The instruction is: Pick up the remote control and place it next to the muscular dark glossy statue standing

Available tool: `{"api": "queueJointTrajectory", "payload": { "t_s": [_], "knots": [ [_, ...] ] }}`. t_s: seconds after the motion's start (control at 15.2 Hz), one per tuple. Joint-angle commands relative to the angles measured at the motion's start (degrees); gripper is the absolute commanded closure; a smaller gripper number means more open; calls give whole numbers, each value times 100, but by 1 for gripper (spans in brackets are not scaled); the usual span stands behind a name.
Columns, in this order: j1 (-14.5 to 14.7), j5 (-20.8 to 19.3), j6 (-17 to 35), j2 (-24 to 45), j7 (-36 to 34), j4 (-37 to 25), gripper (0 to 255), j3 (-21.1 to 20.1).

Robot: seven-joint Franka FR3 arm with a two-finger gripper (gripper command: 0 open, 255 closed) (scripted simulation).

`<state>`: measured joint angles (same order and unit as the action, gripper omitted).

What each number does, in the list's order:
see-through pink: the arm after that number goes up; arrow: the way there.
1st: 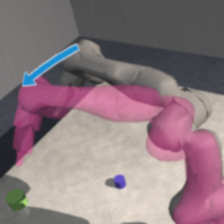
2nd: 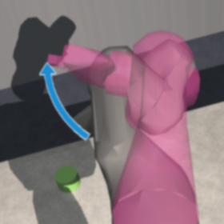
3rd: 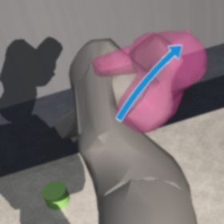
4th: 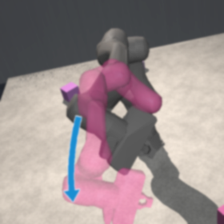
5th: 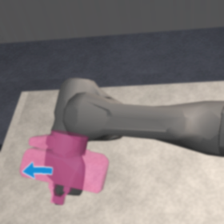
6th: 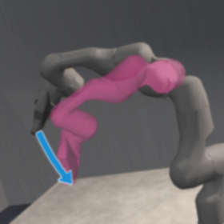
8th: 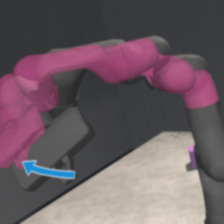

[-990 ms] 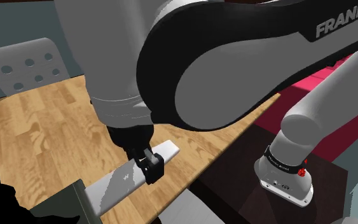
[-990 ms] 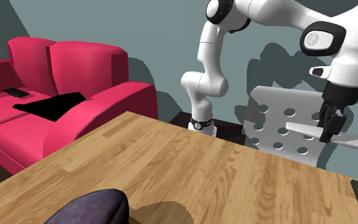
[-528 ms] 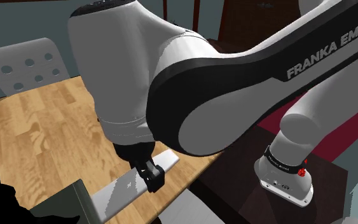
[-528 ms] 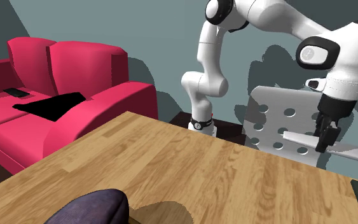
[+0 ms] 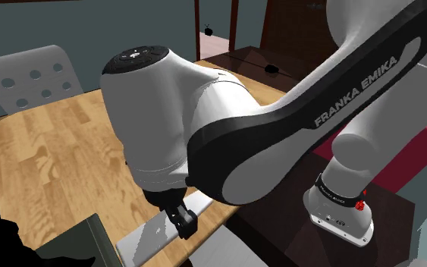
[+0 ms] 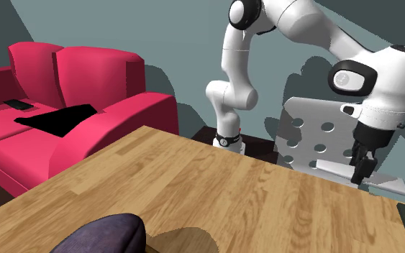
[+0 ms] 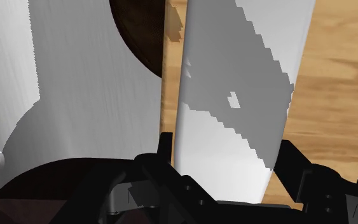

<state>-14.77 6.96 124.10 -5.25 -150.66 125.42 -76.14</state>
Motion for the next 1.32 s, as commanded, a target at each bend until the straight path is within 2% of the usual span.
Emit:
{"api": "queueJointTrajectory", "payload": {
  "t_s": [0.0,0.2,0.53,0.59,1.06,1.12,1.25],
  "knots": [
    [-125,-308,173,265,-229,79,255,-189],
    [-144,-1045,403,865,-764,189,255,-303],
    [445,-1903,699,1532,-1375,324,255,234],
    [523,-1974,735,1586,-1425,338,255,313],
    [525,-1972,735,1584,-1423,338,255,315],
    [524,-1971,736,1583,-1422,338,0,315],
    [523,-1970,736,1583,-1421,338,0,314]
  ]
}}
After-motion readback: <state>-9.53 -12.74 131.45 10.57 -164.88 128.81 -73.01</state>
